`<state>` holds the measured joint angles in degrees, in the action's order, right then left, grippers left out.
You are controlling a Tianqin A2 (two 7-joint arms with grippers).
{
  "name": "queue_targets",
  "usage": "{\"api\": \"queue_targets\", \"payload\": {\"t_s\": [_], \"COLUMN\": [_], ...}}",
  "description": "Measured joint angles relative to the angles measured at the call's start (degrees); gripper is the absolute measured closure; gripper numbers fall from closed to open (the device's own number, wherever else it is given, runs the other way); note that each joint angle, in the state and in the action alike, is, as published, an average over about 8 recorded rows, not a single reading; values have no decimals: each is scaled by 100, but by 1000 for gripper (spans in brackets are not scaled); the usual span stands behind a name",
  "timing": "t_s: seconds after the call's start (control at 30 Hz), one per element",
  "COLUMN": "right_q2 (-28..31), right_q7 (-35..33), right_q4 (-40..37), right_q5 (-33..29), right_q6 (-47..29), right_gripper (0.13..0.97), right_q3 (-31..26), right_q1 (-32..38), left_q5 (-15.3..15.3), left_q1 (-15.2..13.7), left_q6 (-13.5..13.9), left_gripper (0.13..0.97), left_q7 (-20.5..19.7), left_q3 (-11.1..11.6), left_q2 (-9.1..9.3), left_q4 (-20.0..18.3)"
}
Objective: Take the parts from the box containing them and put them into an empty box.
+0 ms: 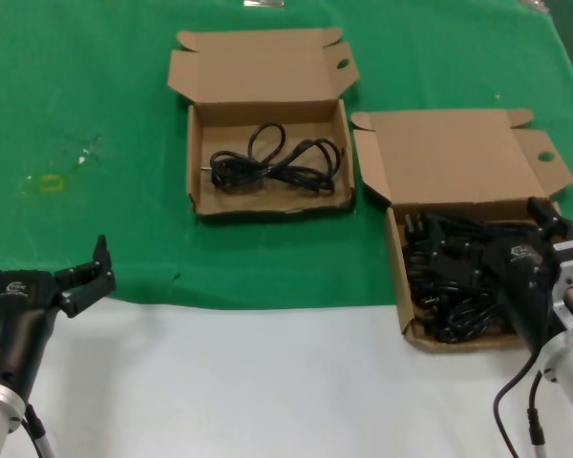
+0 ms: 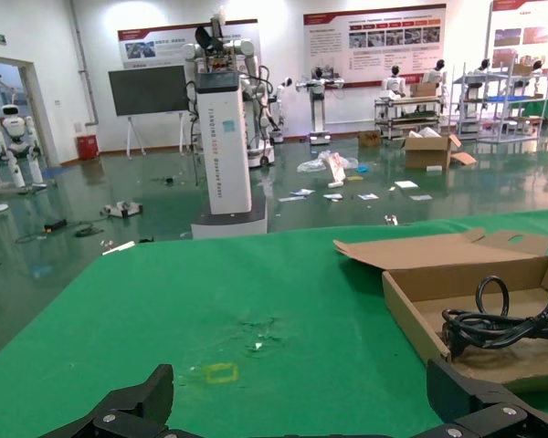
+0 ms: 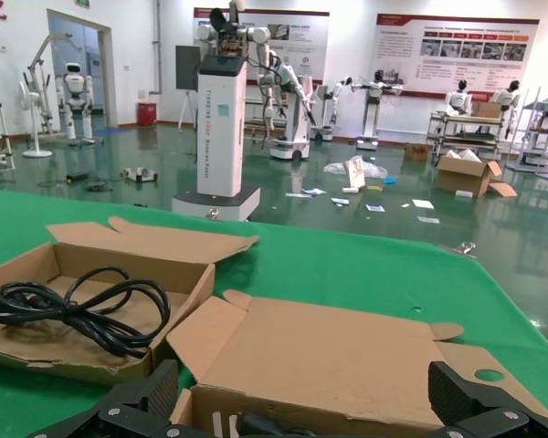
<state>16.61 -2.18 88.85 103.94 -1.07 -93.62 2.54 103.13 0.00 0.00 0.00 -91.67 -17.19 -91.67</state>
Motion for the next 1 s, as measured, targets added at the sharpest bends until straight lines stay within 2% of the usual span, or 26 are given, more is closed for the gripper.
{"api": "queue_targets", "payload": {"t_s": [1.0], "right_q2": [0], "right_q7": [0], "right_q4": [0], "right_q5": [0], "right_q6": [0], "right_gripper": [129], "right_q3": [0], "right_q1": [0], "left_q5": [0], "left_q1": [0], "left_q6": [0], "left_gripper": [132], "left_q7": [0], "left_q3": [0], "left_q2": [0], "left_q4": [0]}}
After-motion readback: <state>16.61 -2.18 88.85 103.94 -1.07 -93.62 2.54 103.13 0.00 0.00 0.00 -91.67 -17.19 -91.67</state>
